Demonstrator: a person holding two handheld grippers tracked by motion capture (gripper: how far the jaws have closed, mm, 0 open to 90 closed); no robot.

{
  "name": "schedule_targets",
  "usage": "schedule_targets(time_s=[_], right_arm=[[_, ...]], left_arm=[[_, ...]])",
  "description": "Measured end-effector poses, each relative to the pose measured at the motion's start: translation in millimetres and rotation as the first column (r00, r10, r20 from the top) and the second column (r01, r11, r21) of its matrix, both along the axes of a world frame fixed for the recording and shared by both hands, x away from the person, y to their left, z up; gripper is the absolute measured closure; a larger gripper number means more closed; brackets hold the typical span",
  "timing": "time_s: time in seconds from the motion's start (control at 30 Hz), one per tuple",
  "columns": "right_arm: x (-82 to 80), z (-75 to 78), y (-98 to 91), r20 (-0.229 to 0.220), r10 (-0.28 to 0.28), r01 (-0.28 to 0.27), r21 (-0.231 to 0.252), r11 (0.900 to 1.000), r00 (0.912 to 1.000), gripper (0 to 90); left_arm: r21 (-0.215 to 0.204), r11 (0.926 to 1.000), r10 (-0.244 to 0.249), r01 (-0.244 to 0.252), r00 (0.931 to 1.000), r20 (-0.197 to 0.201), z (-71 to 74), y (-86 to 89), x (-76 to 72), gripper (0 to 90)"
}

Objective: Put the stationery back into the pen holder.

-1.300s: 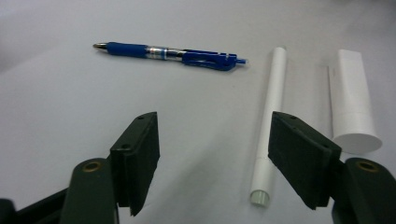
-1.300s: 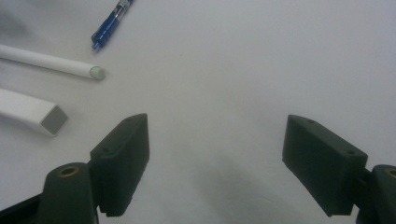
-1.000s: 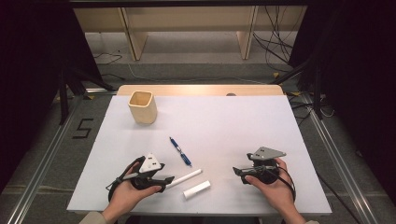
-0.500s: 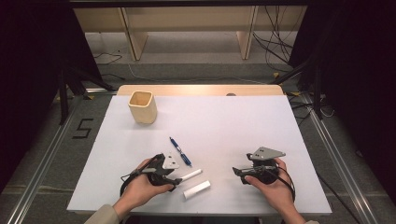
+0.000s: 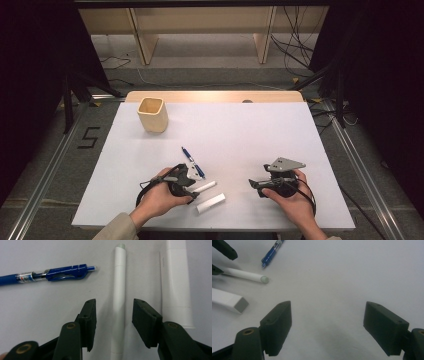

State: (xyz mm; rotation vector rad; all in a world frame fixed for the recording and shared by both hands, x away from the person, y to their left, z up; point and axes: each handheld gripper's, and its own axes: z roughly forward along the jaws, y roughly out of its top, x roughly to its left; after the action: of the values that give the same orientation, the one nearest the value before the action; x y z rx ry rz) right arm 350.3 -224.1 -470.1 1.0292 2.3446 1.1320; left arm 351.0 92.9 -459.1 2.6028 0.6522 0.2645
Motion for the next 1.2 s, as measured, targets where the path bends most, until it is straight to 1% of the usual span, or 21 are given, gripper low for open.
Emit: schedule_targets(time_s=[0.13, 0.23, 0.43, 0.5, 0.67, 0.9, 1.03, 1.17, 1.2], right_arm=[[-0.1, 0.2, 0.1, 0.001, 0.0, 0.0, 0.0, 1.0, 1.0, 23.8], [-0.1, 0.2, -0.1, 0.001, 0.0, 0.0, 0.0, 1.0, 1.0, 23.8], [-0.2, 0.2, -0.1, 0.001, 0.001, -0.001, 0.0, 1.0, 1.0, 23.8], [-0.1, 0.2, -0.1, 0.001, 0.001, -0.001, 0.0, 1.0, 1.0, 23.8], [-0.2, 0.2, -0.1, 0.001, 0.001, -0.001, -0.001, 1.0, 1.0, 23.8], [-0.1, 0.1, 0.1, 0.0, 0.001, -0.001, 0.0, 1.0, 1.0, 23.7], [-0.2, 0.2, 0.1, 0.001, 0.002, -0.002, 0.0, 1.0, 1.0, 23.6], [-0.2, 0.1, 0.1, 0.0, 0.002, -0.002, 0.0, 1.0, 1.0, 23.6], [-0.2, 0.1, 0.1, 0.0, 0.002, -0.002, 0.0, 1.0, 1.0, 23.6]], left_arm=[[0.019, 0.9998, -0.01, 0.01, 0.9999, -0.008, -0.5, -2.6, 1.3, 57.1], [0.026, 0.9996, -0.008, 0.009, 0.9997, -0.024, -1.8, -3.7, 2.2, 57.9], [0.035, 0.9993, -0.012, 0.013, 0.9992, -0.038, -2.8, -6.1, 3.9, 59.9], [0.033, 0.9994, -0.01, 0.011, 0.999, -0.043, -2.9, -6.9, 4.1, 60.2], [0.046, 0.9988, -0.016, 0.019, 0.9983, -0.056, -3.2, -6.9, 5.8, 62.6], [0.046, 0.9988, -0.015, 0.018, 0.9974, -0.071, -4.7, -8.3, 6.3, 63.9], [0.056, 0.9981, -0.023, 0.027, 0.9967, -0.078, -4.5, -8.7, 7.2, 64.5], [0.065, 0.9977, -0.016, 0.021, 0.9962, -0.086, -4.6, -9.2, 8.0, 65.2], [0.058, 0.9982, -0.008, 0.013, 0.9962, -0.086, -5.0, -9.6, 7.7, 65.4]])
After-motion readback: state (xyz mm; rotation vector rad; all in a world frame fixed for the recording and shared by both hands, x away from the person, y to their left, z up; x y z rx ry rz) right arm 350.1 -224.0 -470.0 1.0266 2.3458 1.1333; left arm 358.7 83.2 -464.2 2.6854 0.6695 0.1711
